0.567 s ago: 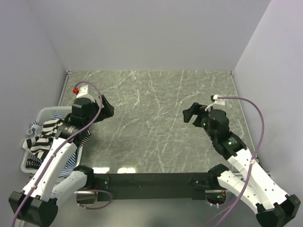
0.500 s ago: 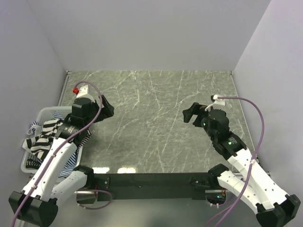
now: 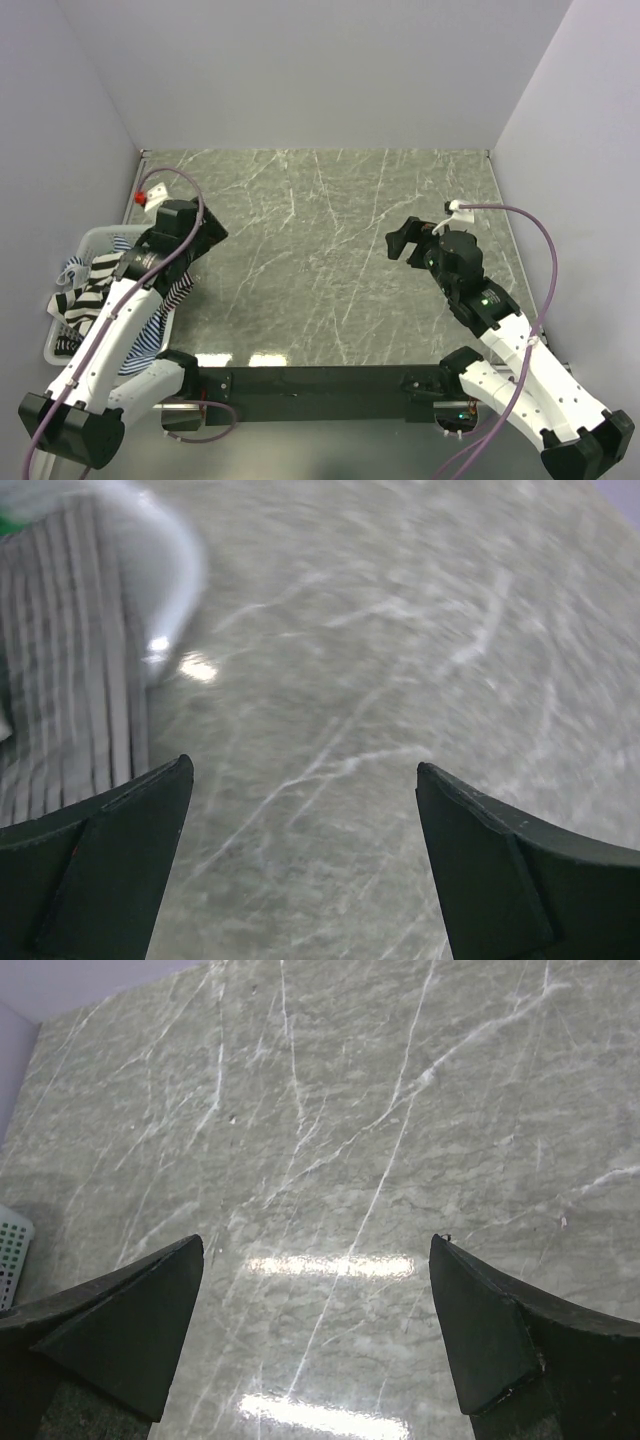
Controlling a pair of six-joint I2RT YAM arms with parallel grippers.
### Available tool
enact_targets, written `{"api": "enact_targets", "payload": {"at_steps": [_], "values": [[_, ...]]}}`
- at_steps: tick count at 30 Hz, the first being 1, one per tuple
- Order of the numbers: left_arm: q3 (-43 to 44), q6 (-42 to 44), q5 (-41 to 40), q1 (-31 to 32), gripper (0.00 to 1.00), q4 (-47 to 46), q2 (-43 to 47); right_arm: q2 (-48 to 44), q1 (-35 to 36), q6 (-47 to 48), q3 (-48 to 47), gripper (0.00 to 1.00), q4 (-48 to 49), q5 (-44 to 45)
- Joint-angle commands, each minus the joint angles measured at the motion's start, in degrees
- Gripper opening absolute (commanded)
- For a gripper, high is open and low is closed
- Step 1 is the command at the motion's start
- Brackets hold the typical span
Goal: Fold and stack the tank tops
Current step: Grab the tank top from the pile
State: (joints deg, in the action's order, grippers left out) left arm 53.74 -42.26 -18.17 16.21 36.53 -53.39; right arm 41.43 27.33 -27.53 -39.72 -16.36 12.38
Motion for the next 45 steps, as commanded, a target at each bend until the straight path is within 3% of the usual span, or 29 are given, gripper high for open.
{"api": "enact_targets", "payload": {"at_steps": [1, 2, 6, 20, 28, 29, 31, 32, 35, 36, 38, 45], "values": [[6.5, -15.3, -16.3, -0.1, 1.0, 17.7, -1.5, 0.2, -0.2, 0.5, -0.5, 1.0, 0.5, 0.1], [7.2, -21.1, -21.1, -0.1, 1.0, 20.5, -1.8, 0.0, -0.2, 0.4, -0.3, 1.0, 0.8, -0.3], [8.5, -29.3, -28.4, -1.6, 0.99, 29.6, -2.2, 0.1, -0.2, 0.0, 0.9, 1.0, 2.1, -1.1], [6.8, -25.7, -24.1, -24.0, 1.0, 25.9, -13.1, 6.0, -0.2, 0.0, -1.1, 1.0, 3.6, -7.1], [0.3, -18.1, -18.0, -36.4, 0.9, 16.1, -14.6, 6.7, -0.2, -0.1, -1.3, 1.0, 3.2, -8.0], [0.1, -17.3, -16.5, -37.1, 0.87, 15.3, -14.9, 6.7, -0.2, 0.0, -1.4, 1.0, 3.0, -7.9], [-0.4, -15.8, -15.4, -38.4, 0.72, 13.3, -15.0, 6.6, -0.1, 0.0, -1.6, 1.0, 2.7, -7.9], [-0.5, -15.1, -14.3, -38.7, 0.59, 12.6, -14.8, 6.4, -0.2, 0.0, -1.4, 1.0, 2.6, -7.9], [-0.3, -13.8, -13.3, -39.1, 0.41, 11.1, -14.2, 5.9, -0.2, -0.1, -1.6, 1.0, 2.2, -7.8], [0.2, -13.5, -12.9, -39.2, 0.21, 11.0, -14.1, 5.8, -0.2, 0.0, -1.6, 1.0, 2.1, -7.7], [2.2, -13.6, -13.0, -39.1, 0.01, 12.3, -13.7, 5.6, -0.1, 0.1, -2.0, 1.0, 1.6, -7.5], [13.3, -8.5, -10.7, -39.1, 0.01, 11.8, -7.7, 5.3, -0.3, 0.7, -4.4, 1.0, -0.5, -7.8]]}}
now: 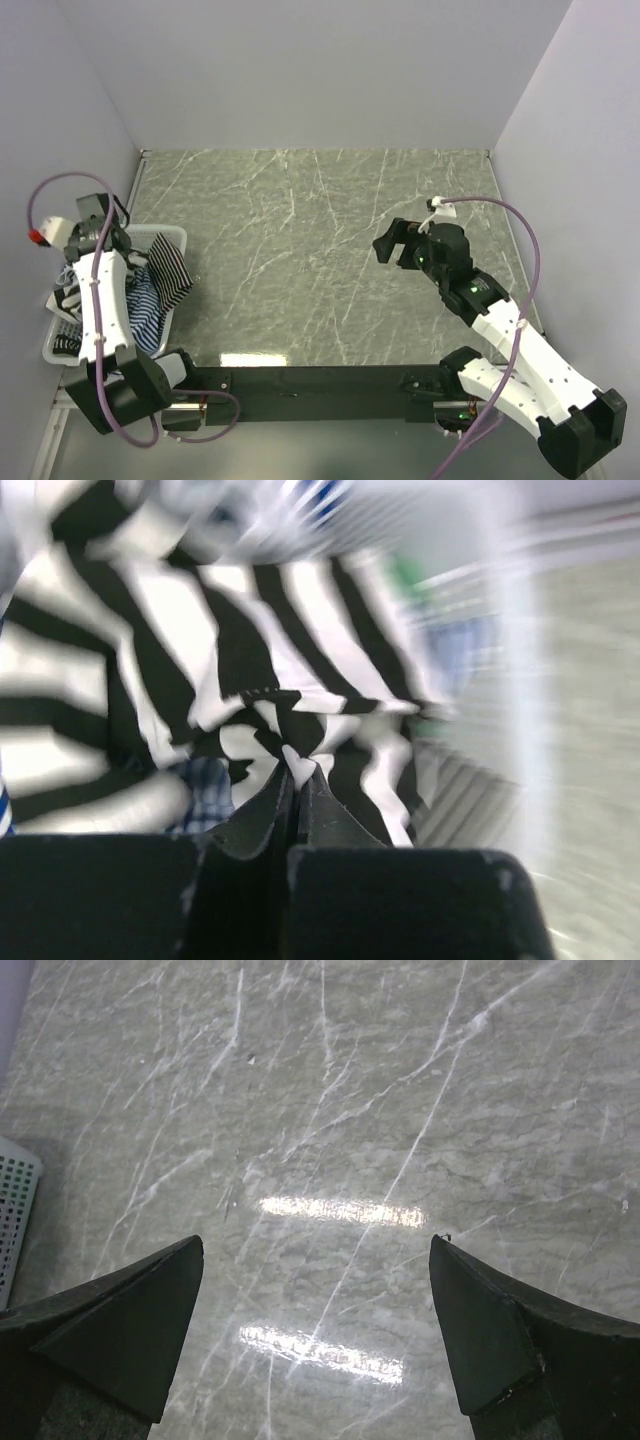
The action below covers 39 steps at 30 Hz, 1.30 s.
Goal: Fold and stack the tank tops
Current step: Grab the tank top from the pile, then move the tank top to the center of the board
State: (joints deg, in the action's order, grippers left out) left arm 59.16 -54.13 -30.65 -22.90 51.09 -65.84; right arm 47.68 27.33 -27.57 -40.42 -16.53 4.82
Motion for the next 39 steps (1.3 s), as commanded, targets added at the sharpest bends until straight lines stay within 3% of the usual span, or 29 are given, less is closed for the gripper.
{"api": "enact_targets", "payload": {"at_steps": [1, 10, 12, 13, 17, 21, 25, 30, 33, 34, 35, 37, 39], "values": [[9.6, 5.2, 3.3, 0.0, 0.01, -2.9, 5.5, -0.8, -0.2, 0.8, -4.0, 1.0, -0.5, -0.4], [34.4, 10.0, 6.2, 3.8, 0.01, 0.1, 3.3, 0.6, -0.1, 1.0, -6.8, 1.0, -1.6, -1.0], [42.7, 11.4, 8.9, 7.1, 0.01, -0.3, 1.5, 1.2, -0.2, 1.1, -7.6, 1.0, -1.4, -0.9], [42.7, 11.8, 9.1, 9.1, 0.01, -0.3, 0.6, 1.4, -0.2, 1.0, -7.7, 1.0, -1.5, -0.6], [55.2, 12.8, 6.3, 26.5, 0.01, 1.2, -5.2, 2.8, -0.3, 0.9, -10.3, 1.0, -2.4, 1.6], [55.4, 13.0, 1.6, 41.0, 0.01, -1.6, -9.3, 2.9, -0.2, -0.2, -11.8, 1.0, -2.7, 4.7], [48.6, 11.7, -2.7, 56.8, 0.01, -4.2, -13.2, 2.9, -0.2, -1.1, -12.6, 1.0, -3.2, 7.0], [31.0, 7.7, 4.9, 63.4, 0.01, -19.0, -13.9, 2.3, -0.2, -2.2, -11.9, 0.99, -3.9, 9.1], [20.4, 6.3, 10.1, 63.9, 0.31, -23.8, -15.0, 2.1, -0.3, -2.7, -10.6, 0.99, -4.1, 10.1], [19.3, 6.1, 10.3, 63.9, 0.47, -24.3, -15.3, 2.2, -0.2, -2.7, -10.4, 0.99, -4.2, 10.1], [18.2, 6.0, 10.3, 63.9, 0.55, -24.7, -15.2, 2.2, -0.1, -2.8, -10.1, 0.99, -4.0, 9.6], [15.4, 5.7, 9.6, 63.8, 0.69, -25.5, -14.6, 2.3, -0.1, -2.7, -8.9, 0.99, -3.3, 8.8], [13.6, 4.6, 8.6, 63.3, 0.73, -25.7, -13.0, 3.0, 0.3, -2.8, -7.7, 0.99, -2.0, 8.0]]}}
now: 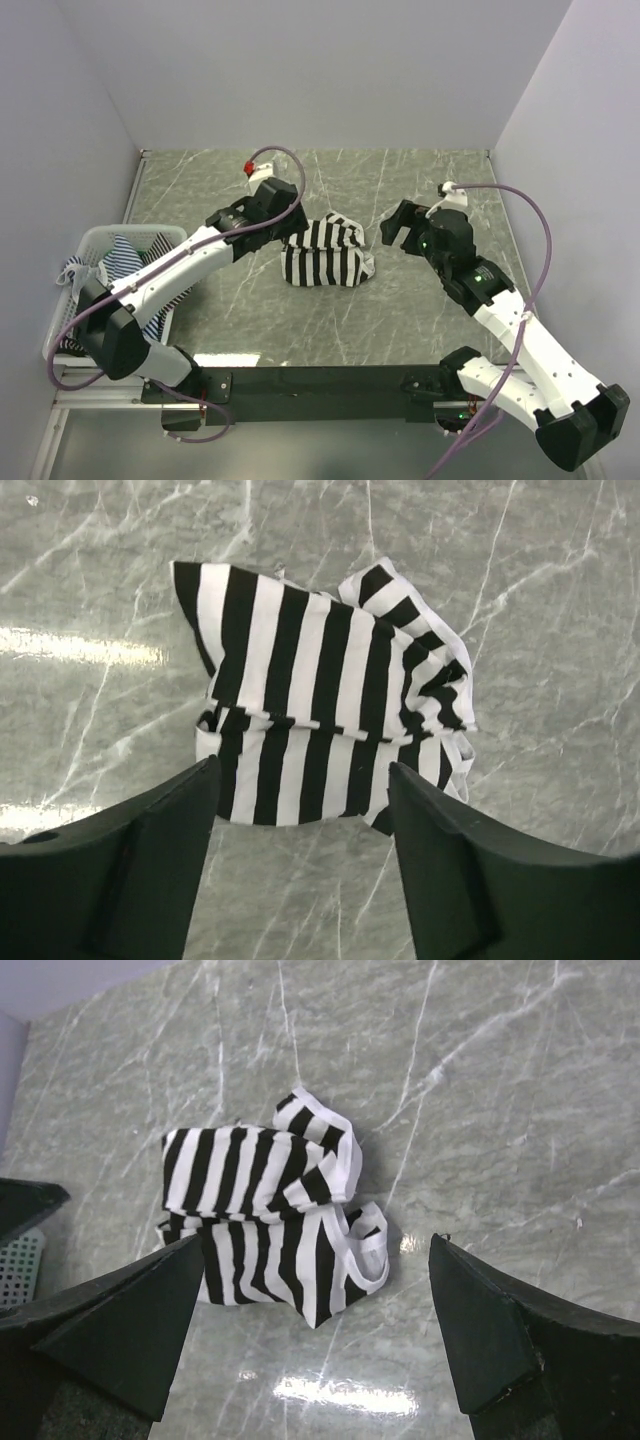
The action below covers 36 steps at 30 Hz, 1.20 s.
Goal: Fold and stack the tank tops
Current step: Move the tank top to the center of the board, then flatten the tank top out
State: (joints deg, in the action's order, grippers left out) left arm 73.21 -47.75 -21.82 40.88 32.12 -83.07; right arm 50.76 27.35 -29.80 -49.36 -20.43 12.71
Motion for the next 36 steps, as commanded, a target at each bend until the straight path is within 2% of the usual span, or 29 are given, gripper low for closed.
{"api": "enact_targets", "payload": {"at_steps": [1, 4, 7, 9, 16, 21, 32, 35, 36], "values": [[-2.2, -2.7, -0.6, -1.3, 0.76, -6.3, 4.7, 0.6, 0.5, -1.0, 1.4, 0.99, 2.2, 0.0], [-7.5, -5.2, 2.1, -5.4, 0.74, -7.1, 6.6, 3.6, 2.3, -1.5, 1.9, 0.97, 3.7, 0.6], [-13.3, -6.2, 9.9, -10.4, 0.7, -11.5, 7.7, 8.0, 4.2, -2.6, 2.1, 0.95, 5.4, 1.5], [-15.5, -5.9, 14.2, -11.6, 0.68, -15.1, 6.8, 11.2, 4.6, -3.2, 3.2, 0.93, 7.6, 1.8], [-8.7, -4.0, 21.1, -11.6, 0.62, -16.1, -5.2, 22.4, 4.3, -4.6, 2.6, 0.8, 15.1, 0.3], [-5.0, -3.6, 20.6, -11.6, 0.59, -13.9, -11.8, 30.6, 4.3, -5.8, 0.1, 0.72, 17.9, -1.5], [-7.2, -4.4, 19.5, -11.5, 0.55, -15.1, -13.7, 39.7, 2.9, -7.7, -2.0, 0.6, 22.5, -3.0], [-7.2, -4.4, 19.4, -11.6, 0.54, -15.0, -13.6, 40.3, 2.5, -7.9, -2.1, 0.53, 23.9, -2.4], [-7.1, -4.3, 19.2, -11.6, 0.53, -14.9, -13.5, 40.4, 2.4, -7.8, -2.1, 0.47, 24.0, -1.7]]}}
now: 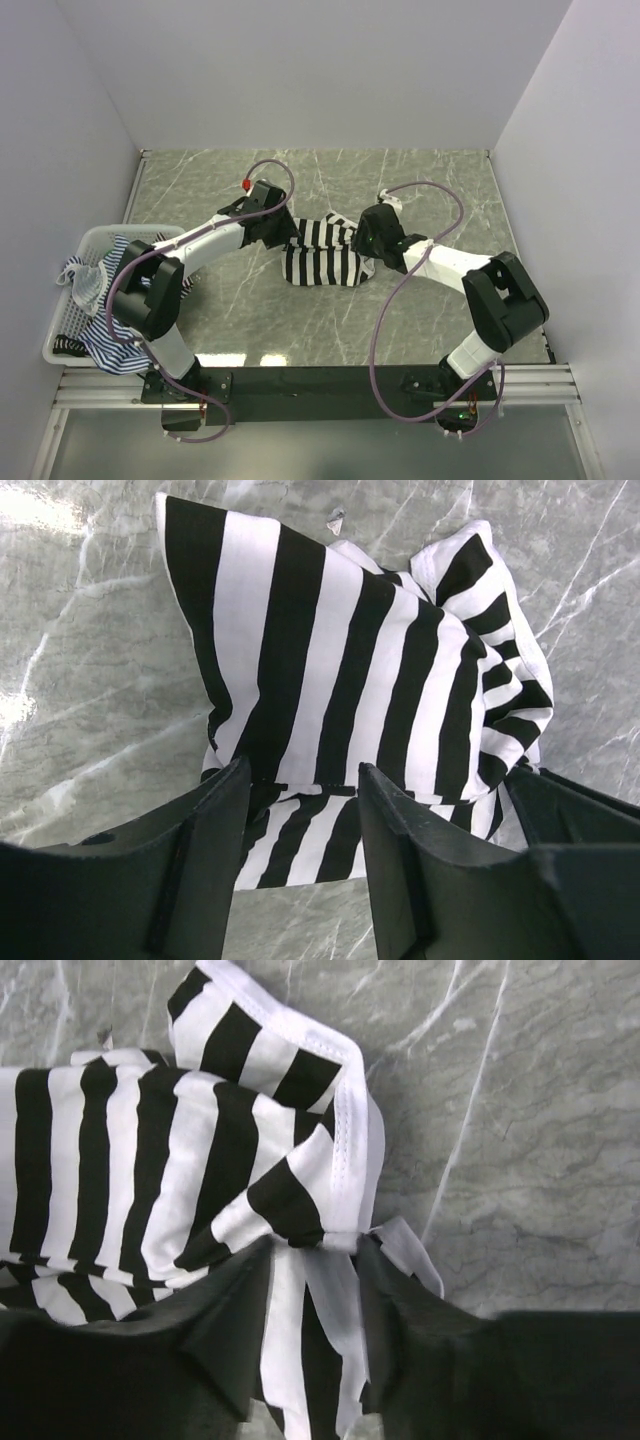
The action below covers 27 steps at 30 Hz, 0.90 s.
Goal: Fold and stack the tank tops
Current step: Flatten the tank top out
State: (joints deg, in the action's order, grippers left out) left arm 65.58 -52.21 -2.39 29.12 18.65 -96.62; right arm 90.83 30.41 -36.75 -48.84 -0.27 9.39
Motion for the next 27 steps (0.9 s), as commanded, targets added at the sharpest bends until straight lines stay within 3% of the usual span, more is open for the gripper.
{"api": "enact_targets", "payload": {"at_steps": [1, 2, 5, 6, 7, 12, 17, 20, 24, 27], "values": [[0.6, 0.3, -0.2, 0.1, 0.52, -1.3, -0.1, 0.5, -0.7, -0.8, -2.8, 0.44, 4.1, 2.1], [0.8, 0.4, -0.4, 0.1, 0.52, -1.1, -0.1, 0.8, -0.8, -0.7, -3.2, 0.41, 4.1, 2.3], [1.0, 0.6, -0.4, 0.1, 0.47, -0.8, 0.1, 1.5, -1.1, -0.6, -4.1, 0.18, 4.0, 1.6], [1.0, 0.6, -0.4, 0.2, 0.42, -0.6, 0.1, 1.4, -1.1, -0.6, -4.2, 0.03, 3.7, 1.6], [1.1, 0.7, -0.5, 0.2, 0.4, -0.6, 0.3, 0.6, -1.1, -0.6, -4.3, 0.0, 3.4, 1.6], [1.7, 1.1, -0.7, 0.1, 0.21, -0.1, 0.8, -4.2, -1.1, 1.1, -6.5, 0.0, 0.7, 3.2], [1.7, 1.2, -0.3, 0.2, 0.16, -0.1, 2.4, -10.7, -1.1, 4.0, -13.1, 0.0, -5.7, 4.9], [1.1, 1.5, 0.5, 0.1, 0.22, -1.2, 4.8, -13.0, -1.0, 5.7, -17.4, 0.0, -8.8, 5.6], [0.2, 1.8, -0.4, 0.6, 0.45, -1.3, 8.5, -15.2, -1.0, 7.7, -21.6, 0.0, -10.9, 5.7], [-0.5, 1.9, -0.6, 0.7, 0.52, -2.0, 11.3, -16.4, -0.5, 9.4, -25.4, 0.0, -12.6, 5.9]]}}
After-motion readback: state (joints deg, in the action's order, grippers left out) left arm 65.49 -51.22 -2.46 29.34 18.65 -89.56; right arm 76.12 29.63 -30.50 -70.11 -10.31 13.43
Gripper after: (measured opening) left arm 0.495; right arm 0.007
